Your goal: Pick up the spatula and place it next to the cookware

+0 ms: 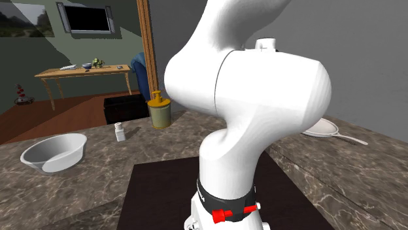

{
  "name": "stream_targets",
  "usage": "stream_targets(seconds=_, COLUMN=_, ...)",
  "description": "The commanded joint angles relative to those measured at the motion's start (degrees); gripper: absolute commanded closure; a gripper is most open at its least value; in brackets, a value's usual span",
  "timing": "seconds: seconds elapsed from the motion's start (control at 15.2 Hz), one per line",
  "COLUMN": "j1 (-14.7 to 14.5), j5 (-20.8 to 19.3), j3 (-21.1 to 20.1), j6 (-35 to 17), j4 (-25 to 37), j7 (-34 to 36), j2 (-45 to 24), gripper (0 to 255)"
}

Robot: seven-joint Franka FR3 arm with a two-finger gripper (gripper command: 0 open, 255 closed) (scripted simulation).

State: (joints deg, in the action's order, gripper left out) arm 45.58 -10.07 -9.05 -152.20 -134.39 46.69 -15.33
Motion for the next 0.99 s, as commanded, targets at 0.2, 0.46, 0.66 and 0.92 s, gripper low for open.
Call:
stream_targets(seconds=0.2, j1=2.2, j5=0.2, j3=1.1, j6=3.9, j4=11.4, j7=-4.2, j2=-7.3, gripper=255)
stream_targets(seconds=0.46, j1=4.0, j5=0.7, j3=1.7, j6=8.0, j4=21.4, j7=-7.6, j2=-13.2, gripper=255)
stream_targets(seconds=0.66, j1=4.2, j5=0.5, j3=2.0, j6=8.0, j4=24.2, j7=-8.2, j2=-15.9, gripper=255)
stream_targets(seconds=0.92, j1=3.9, j5=0.0, j3=2.4, j6=5.9, j4=24.5, j7=-7.8, j2=-18.3, gripper=255)
